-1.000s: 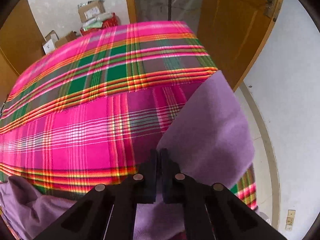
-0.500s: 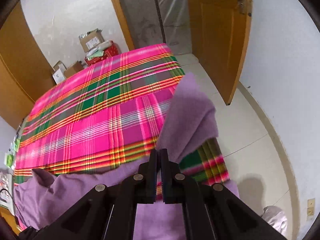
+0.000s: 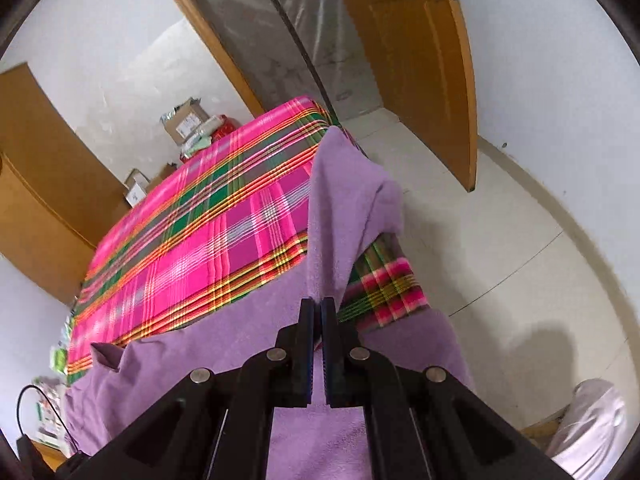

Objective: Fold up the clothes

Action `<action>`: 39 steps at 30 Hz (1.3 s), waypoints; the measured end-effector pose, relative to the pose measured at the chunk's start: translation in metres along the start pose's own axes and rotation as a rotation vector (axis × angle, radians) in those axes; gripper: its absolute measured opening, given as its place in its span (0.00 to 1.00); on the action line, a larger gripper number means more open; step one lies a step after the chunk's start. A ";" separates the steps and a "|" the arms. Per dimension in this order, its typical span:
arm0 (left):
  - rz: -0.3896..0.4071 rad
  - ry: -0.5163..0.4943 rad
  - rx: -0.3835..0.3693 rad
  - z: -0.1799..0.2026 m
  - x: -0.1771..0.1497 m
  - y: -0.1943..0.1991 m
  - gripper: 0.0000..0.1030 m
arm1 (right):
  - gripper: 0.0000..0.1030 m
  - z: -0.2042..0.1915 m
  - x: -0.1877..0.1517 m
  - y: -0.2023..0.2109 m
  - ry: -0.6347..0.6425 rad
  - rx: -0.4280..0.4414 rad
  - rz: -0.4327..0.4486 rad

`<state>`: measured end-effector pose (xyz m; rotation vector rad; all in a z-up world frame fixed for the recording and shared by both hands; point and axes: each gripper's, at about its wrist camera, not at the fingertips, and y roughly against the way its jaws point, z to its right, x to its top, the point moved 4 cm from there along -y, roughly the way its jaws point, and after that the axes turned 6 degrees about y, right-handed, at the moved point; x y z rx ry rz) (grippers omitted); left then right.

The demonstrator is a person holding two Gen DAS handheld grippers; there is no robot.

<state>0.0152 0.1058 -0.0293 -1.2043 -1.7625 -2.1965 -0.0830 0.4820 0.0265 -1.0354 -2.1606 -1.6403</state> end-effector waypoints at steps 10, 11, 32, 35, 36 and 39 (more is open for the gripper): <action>-0.008 0.019 -0.011 0.003 0.007 -0.008 0.44 | 0.25 -0.001 0.014 -0.009 0.093 -0.060 0.040; -0.008 0.021 -0.011 0.003 0.007 -0.008 0.44 | 0.27 -0.005 0.016 -0.010 0.117 -0.063 0.039; -0.013 -0.016 -0.046 0.017 0.007 -0.002 0.07 | 0.02 -0.009 0.040 0.012 0.162 -0.107 0.126; 0.002 -0.015 -0.051 0.019 0.007 0.005 0.06 | 0.02 -0.008 0.037 0.033 0.149 -0.087 0.166; 0.007 -0.015 -0.055 0.020 0.007 0.007 0.06 | 0.02 -0.007 0.035 0.039 0.144 -0.082 0.178; 0.028 -0.020 -0.044 0.022 0.007 0.016 0.06 | 0.02 -0.003 0.030 0.057 0.133 -0.075 0.211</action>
